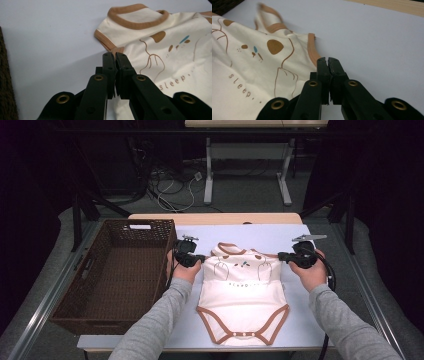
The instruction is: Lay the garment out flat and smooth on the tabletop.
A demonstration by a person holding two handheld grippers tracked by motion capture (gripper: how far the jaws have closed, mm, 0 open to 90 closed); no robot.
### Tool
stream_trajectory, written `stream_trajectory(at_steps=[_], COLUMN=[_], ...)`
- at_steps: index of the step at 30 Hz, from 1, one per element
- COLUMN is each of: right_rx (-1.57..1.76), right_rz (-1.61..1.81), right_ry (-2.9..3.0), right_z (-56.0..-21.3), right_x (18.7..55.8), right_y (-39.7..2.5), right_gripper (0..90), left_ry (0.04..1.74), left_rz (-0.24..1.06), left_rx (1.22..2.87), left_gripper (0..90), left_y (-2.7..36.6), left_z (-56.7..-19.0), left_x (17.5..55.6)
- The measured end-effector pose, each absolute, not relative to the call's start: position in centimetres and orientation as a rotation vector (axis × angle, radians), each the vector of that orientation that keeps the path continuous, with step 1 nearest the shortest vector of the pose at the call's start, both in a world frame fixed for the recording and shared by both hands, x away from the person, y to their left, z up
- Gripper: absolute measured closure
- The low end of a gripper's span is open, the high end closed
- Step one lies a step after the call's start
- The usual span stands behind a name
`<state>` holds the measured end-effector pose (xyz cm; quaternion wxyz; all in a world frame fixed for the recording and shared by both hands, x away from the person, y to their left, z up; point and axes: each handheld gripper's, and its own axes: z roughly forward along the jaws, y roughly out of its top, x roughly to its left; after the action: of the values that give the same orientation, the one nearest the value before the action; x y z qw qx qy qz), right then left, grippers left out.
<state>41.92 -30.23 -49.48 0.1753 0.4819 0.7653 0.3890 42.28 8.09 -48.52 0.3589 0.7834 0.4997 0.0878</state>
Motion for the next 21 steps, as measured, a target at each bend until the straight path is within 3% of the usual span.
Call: stream_trajectory(at_steps=[21], right_rx=[1.305], right_rz=[1.187], right_ry=[2.227], right_z=[-49.3], right_x=[33.8], right_y=[-30.9], right_gripper=[88.1], left_ry=[1.165], left_rz=[0.165], left_rx=[2.053], left_gripper=[86.9], left_y=[10.0], left_z=[-48.3], left_x=[34.3])
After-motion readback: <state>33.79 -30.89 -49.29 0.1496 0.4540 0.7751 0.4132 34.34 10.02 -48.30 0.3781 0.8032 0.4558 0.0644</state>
